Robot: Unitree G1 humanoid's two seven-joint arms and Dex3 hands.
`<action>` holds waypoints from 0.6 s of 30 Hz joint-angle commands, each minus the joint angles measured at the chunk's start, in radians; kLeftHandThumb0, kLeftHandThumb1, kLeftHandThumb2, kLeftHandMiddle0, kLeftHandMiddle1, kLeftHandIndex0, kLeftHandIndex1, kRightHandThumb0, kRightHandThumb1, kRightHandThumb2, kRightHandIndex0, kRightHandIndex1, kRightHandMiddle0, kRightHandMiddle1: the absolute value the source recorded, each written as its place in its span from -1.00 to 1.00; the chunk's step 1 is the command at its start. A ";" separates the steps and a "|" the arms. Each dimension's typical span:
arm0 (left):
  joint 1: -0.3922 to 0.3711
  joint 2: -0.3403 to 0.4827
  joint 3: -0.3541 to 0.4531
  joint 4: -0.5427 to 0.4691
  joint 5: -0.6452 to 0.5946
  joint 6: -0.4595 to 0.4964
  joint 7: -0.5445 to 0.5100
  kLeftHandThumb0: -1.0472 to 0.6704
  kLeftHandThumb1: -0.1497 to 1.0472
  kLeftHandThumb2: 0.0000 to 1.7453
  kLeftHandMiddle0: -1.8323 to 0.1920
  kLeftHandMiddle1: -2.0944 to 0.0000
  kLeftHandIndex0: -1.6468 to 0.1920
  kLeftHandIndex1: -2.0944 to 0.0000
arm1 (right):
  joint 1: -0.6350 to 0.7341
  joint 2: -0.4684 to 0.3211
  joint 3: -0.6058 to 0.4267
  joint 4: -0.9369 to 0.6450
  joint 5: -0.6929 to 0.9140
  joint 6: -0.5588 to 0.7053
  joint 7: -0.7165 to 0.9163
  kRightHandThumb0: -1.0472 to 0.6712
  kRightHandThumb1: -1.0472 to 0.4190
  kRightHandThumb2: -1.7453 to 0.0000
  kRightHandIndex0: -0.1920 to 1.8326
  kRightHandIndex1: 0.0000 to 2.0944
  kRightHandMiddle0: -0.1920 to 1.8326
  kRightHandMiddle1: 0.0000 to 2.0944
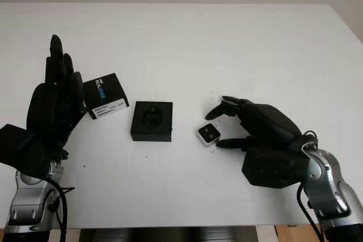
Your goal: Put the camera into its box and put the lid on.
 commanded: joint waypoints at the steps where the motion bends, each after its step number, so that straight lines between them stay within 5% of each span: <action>1: 0.003 -0.001 0.003 -0.015 0.000 0.002 0.004 -0.65 1.00 -0.26 1.00 1.00 1.00 1.00 | -0.003 -0.002 0.003 0.023 0.023 0.012 0.025 -0.32 -0.89 0.94 -0.72 -0.95 -0.56 -0.30; 18: 0.005 0.001 0.003 -0.014 0.002 -0.004 0.003 -0.63 1.00 -0.26 1.00 1.00 1.00 1.00 | -0.046 0.010 0.005 0.116 0.147 0.002 0.104 -0.39 -0.86 0.94 -0.80 -0.97 -0.57 -0.45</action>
